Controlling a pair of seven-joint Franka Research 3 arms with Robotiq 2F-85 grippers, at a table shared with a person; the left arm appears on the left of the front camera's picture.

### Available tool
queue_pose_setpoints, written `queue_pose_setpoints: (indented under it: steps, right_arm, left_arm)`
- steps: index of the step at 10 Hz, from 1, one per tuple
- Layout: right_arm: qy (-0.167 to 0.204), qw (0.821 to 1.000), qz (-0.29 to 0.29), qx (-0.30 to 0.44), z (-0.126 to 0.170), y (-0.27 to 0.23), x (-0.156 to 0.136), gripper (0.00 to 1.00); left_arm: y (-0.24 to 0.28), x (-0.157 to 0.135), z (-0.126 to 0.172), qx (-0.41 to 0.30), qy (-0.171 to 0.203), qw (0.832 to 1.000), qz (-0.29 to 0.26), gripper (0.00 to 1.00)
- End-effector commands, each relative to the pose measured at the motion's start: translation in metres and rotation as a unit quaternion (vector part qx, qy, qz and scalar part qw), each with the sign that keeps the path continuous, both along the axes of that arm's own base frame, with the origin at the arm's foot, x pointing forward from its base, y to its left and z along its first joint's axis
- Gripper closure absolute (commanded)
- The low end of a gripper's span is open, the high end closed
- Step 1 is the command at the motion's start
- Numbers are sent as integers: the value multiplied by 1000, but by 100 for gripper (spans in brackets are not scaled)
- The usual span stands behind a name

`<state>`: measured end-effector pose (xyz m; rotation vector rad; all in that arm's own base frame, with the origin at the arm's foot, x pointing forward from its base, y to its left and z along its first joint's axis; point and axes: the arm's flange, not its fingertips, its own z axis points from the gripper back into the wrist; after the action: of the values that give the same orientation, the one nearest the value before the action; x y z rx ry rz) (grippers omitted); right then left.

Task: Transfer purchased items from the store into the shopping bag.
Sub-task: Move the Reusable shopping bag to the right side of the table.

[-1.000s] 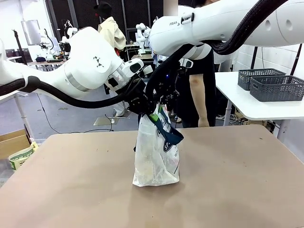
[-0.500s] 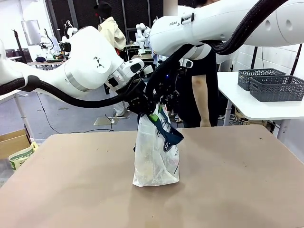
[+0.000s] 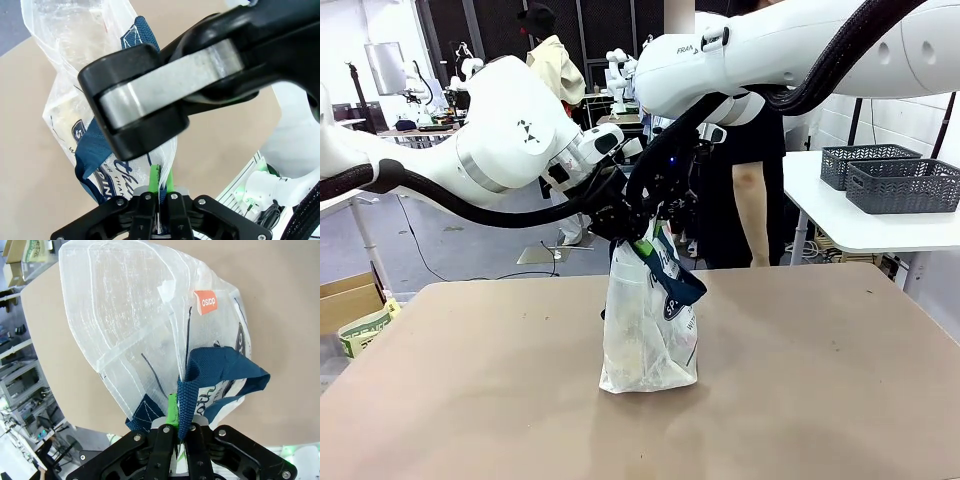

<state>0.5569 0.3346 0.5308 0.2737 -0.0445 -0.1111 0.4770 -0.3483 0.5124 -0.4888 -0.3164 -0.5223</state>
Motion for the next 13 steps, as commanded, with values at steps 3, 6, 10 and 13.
queue_pose_setpoints:
  steps: [3,6,10,13]
  right_arm:
    - [-7,999,-23,31,2,-19,-5,42]
    - [-31,995,-73,52,16,-51,-10,0]
    - [-63,992,-82,67,39,-92,-22,0]
    - [-68,996,53,27,62,-129,-49,0]
  left_arm:
    - [1,0,0,-4,1,1000,0,100]
    - [1,0,0,-4,1,1000,0,100]
    - [1,0,0,-4,1,1000,0,100]
    - [1,0,0,-4,1,1000,0,100]
